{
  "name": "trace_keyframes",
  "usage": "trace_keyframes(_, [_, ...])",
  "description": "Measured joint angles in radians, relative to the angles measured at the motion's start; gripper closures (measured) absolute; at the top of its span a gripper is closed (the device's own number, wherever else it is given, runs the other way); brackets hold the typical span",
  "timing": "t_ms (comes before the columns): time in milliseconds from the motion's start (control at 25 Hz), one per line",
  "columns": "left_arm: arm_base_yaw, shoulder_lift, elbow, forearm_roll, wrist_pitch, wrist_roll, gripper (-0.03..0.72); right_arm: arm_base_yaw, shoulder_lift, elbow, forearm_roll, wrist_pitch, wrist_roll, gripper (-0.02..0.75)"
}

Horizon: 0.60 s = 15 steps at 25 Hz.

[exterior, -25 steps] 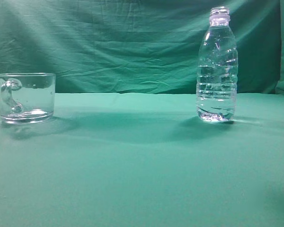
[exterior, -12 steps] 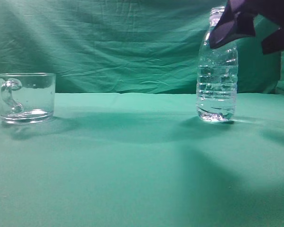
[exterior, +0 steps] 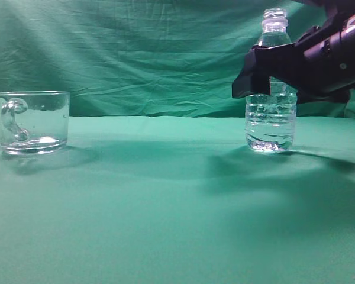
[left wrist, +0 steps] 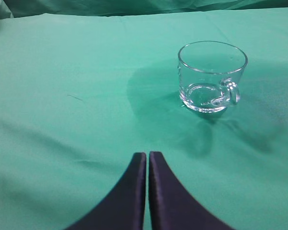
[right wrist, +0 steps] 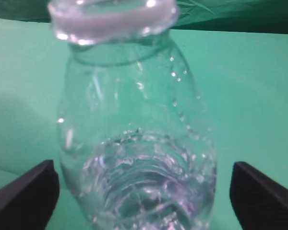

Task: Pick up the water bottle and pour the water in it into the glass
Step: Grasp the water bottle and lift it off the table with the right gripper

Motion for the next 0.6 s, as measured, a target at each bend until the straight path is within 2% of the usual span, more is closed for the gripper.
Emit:
trace_keyframes(120, [0.0,0.0,0.0,0.0,0.0,0.0,0.688,0.0,0.044,-0.041,0.0,-0.011,0.004,0.094])
trace_keyframes(160, [0.0,0.0,0.0,0.0,0.0,0.0,0.688,0.0,0.056,-0.05,0.0,-0.017,0.004,0.137])
trace_keyframes(240, [0.0,0.0,0.0,0.0,0.0,0.0,0.688,0.0,0.074,-0.059,0.0,-0.028,0.004,0.146])
trace_keyframes(280, [0.0,0.0,0.0,0.0,0.0,0.0,0.688,0.0,0.078,-0.061,0.0,-0.032,0.004,0.212])
trace_keyframes(400, [0.0,0.0,0.0,0.0,0.0,0.0,0.688,0.0,0.087,-0.062,0.003,-0.037,0.003,0.307])
trace_keyframes(480, [0.0,0.0,0.0,0.0,0.0,0.0,0.688,0.0,0.087,-0.062,0.003,-0.037,0.003,0.328])
trace_keyframes(560, [0.0,0.0,0.0,0.0,0.0,0.0,0.688,0.0,0.087,-0.062,0.003,-0.037,0.001,0.406])
trace_keyframes(600, [0.0,0.0,0.0,0.0,0.0,0.0,0.688,0.0,0.087,-0.062,0.003,-0.037,-0.002,0.387])
